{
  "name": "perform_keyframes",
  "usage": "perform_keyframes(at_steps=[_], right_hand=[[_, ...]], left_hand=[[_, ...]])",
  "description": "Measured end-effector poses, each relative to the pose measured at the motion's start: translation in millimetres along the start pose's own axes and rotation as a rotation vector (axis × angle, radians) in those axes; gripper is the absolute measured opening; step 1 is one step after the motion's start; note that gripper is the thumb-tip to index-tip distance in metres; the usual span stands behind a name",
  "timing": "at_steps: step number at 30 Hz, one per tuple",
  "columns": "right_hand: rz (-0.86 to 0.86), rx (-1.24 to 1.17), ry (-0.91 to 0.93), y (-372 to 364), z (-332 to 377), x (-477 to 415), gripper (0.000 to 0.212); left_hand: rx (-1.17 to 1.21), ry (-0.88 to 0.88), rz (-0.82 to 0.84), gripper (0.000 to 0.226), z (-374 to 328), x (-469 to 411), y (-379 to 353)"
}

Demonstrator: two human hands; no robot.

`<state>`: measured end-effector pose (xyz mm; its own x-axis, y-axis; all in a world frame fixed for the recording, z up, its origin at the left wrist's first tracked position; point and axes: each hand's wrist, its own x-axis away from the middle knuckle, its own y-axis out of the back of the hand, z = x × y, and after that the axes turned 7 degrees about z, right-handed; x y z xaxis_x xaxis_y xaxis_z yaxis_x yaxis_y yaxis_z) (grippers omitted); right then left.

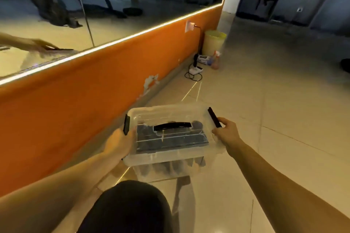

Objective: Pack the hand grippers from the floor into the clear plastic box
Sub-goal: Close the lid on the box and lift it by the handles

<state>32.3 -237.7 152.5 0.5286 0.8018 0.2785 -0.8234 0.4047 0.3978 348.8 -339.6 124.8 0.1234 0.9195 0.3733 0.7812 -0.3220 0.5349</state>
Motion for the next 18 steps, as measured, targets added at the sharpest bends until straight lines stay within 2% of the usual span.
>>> perform_keyframes(at_steps=[2,6,10,15,18], right_hand=[[0.081,0.012,0.001,-31.8,-4.1,-28.2,0.055],[0.210,0.039,0.035,-86.7,-13.3,-76.1,0.057],[0.304,0.042,0.081,-130.4,-21.7,-110.2,0.053],[0.334,0.066,0.189,-148.8,-22.8,-144.2,0.046],[0.363,0.232,0.224,-147.0,-18.5,-163.7,0.041]], left_hand=[[0.001,0.063,-0.046,0.036,27.8,-14.6,5.1],[0.024,0.174,-0.161,0.031,67.6,-31.8,1.7],[0.167,0.280,-0.276,0.028,95.6,-39.7,-15.0],[0.286,0.314,-0.357,0.022,98.5,-52.4,-35.6],[0.305,0.328,-0.407,0.027,93.3,-69.1,-36.2]])
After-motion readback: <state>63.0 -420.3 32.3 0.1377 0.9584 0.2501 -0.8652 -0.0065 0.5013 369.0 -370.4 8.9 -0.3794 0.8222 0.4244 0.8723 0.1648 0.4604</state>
